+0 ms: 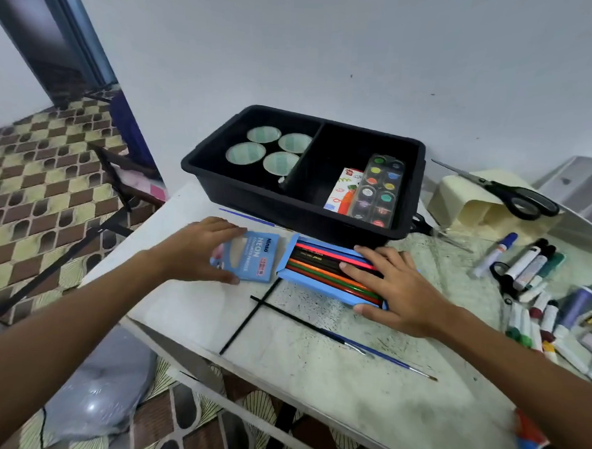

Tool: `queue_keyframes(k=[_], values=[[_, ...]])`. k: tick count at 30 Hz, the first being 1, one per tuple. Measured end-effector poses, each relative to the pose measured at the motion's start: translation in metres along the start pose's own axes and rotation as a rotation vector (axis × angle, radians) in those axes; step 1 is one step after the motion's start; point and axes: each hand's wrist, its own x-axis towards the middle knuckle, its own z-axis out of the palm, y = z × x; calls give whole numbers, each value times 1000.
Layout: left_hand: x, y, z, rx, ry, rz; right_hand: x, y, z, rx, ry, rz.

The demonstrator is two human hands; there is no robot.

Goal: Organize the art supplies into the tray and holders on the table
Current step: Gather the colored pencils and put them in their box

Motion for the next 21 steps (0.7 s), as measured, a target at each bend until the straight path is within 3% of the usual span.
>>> queue_keyframes(k=[2,6,21], values=[[10,-6,3,43,-99,-23,8,-6,1,1,-5,-8],[24,-10,11,2,-152,-29,21,-16,5,-26,-30,-22],[-2,-51,-8,-155,-128,46,50,-34,10,-135,90,-81]])
